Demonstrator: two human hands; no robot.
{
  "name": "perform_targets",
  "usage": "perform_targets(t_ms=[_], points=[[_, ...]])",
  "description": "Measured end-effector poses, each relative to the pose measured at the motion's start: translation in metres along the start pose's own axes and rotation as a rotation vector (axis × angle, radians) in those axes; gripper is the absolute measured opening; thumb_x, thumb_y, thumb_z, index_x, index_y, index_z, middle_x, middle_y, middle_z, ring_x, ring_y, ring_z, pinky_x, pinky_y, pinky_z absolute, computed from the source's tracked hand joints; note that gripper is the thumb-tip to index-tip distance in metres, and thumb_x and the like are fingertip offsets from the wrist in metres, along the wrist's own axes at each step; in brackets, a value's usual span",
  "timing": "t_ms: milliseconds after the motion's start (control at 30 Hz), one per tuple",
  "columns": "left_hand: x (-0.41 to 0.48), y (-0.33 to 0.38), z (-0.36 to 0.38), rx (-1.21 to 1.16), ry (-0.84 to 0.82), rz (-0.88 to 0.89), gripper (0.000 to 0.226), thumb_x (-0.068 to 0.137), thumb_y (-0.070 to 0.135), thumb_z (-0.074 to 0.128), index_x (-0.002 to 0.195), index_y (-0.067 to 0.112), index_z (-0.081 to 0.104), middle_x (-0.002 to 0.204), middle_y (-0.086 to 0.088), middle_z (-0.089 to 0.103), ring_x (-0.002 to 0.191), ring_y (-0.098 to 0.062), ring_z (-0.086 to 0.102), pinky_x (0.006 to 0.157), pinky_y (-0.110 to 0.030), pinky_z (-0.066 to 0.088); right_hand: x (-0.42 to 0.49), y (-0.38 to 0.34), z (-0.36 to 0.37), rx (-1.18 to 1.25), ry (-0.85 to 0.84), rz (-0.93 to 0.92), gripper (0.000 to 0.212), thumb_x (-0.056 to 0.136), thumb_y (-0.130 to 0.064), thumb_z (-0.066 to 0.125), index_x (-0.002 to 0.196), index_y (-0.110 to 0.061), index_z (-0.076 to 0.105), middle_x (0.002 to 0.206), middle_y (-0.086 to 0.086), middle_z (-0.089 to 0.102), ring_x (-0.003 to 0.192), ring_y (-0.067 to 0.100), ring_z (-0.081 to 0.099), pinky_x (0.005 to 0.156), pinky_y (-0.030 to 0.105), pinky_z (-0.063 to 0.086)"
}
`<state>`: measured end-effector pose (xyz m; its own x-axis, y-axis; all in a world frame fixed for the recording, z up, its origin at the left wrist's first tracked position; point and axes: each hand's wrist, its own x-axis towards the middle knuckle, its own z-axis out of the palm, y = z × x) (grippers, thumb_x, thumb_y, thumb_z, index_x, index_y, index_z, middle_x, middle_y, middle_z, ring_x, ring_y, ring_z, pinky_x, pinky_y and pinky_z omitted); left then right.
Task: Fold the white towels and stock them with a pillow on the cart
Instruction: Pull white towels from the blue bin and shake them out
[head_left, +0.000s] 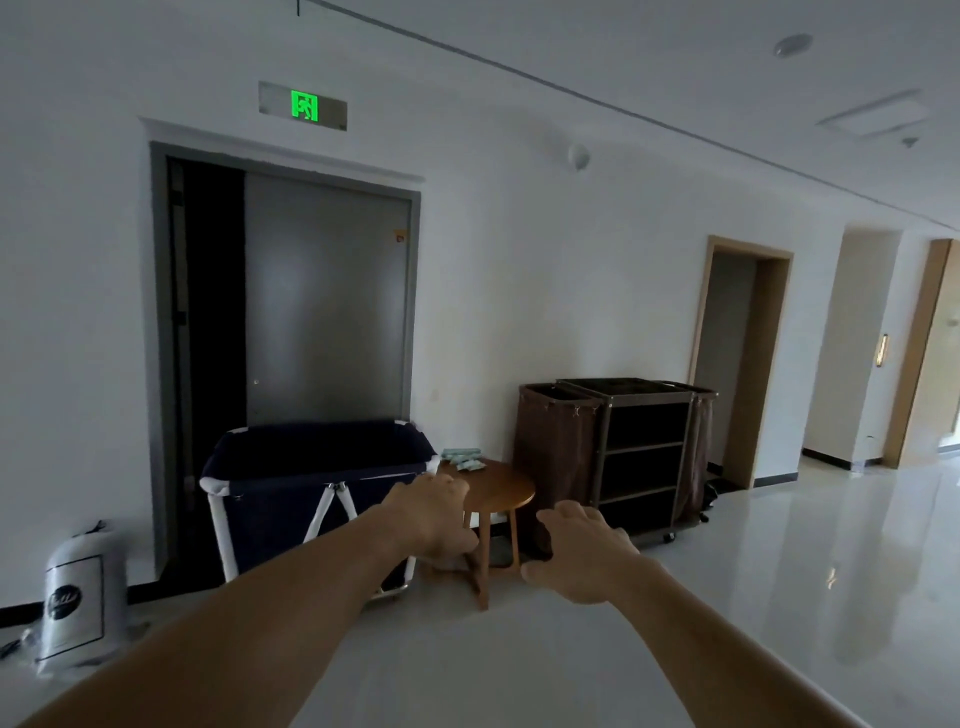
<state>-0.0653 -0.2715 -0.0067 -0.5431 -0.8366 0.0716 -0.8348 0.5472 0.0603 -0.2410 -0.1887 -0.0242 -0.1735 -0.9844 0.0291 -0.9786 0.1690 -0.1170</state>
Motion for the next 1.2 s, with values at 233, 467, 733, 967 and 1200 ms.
perform_targets(t_ms=[233, 467, 733, 967, 1200], points=[[0.105, -0.039, 0.015, -0.013, -0.014, 0.0, 0.065, 0.087, 0.046, 0.056, 0.143, 0.016, 0.04, 0.151, -0.004, 0.038, 0.137, -0.025, 0.036, 0.11, -0.046, 0.036, 0.1, 0.007, 0.007, 0.009, 0.001, -0.012, 0.079, 0.088, -0.053, 0.056, 0.155, -0.025, 0.022, 0.16, 0.0, 0.021, 0.147, 0.027, 0.021, 0.114, 0.051, 0.027], [0.225, -0.036, 0.032, -0.014, -0.008, -0.014, 0.073, 0.085, 0.051, 0.051, 0.147, 0.015, 0.034, 0.153, -0.006, 0.036, 0.137, -0.026, 0.036, 0.109, -0.047, 0.038, 0.22, 0.053, 0.005, 0.002, 0.004, -0.053, 0.076, 0.09, -0.05, 0.056, 0.154, -0.024, 0.024, 0.159, 0.003, 0.021, 0.146, 0.029, 0.022, 0.115, 0.053, 0.028], [0.349, -0.035, 0.04, -0.019, -0.032, -0.052, 0.077, 0.084, 0.054, 0.053, 0.147, 0.015, 0.033, 0.149, -0.006, 0.04, 0.134, -0.026, 0.04, 0.106, -0.047, 0.039, 0.344, 0.105, 0.003, -0.007, -0.05, -0.071, 0.076, 0.091, -0.051, 0.054, 0.154, -0.022, 0.023, 0.16, 0.006, 0.02, 0.146, 0.032, 0.021, 0.114, 0.056, 0.028], [0.459, -0.07, 0.058, 0.044, -0.058, -0.024, 0.075, 0.091, 0.051, 0.051, 0.152, 0.016, 0.026, 0.158, -0.005, 0.028, 0.144, -0.025, 0.027, 0.114, -0.048, 0.028, 0.465, 0.119, 0.017, -0.008, -0.08, -0.05, 0.08, 0.09, -0.053, 0.054, 0.155, -0.023, 0.022, 0.161, 0.005, 0.017, 0.147, 0.032, 0.019, 0.114, 0.055, 0.027], [0.598, -0.145, 0.073, 0.013, -0.078, -0.002, 0.069, 0.088, 0.049, 0.052, 0.148, 0.019, 0.033, 0.147, -0.004, 0.041, 0.131, -0.024, 0.039, 0.103, -0.043, 0.037, 0.608, 0.113, 0.023, -0.013, -0.076, -0.005, 0.079, 0.09, -0.053, 0.055, 0.155, -0.023, 0.022, 0.16, 0.005, 0.019, 0.146, 0.031, 0.021, 0.114, 0.054, 0.028]])
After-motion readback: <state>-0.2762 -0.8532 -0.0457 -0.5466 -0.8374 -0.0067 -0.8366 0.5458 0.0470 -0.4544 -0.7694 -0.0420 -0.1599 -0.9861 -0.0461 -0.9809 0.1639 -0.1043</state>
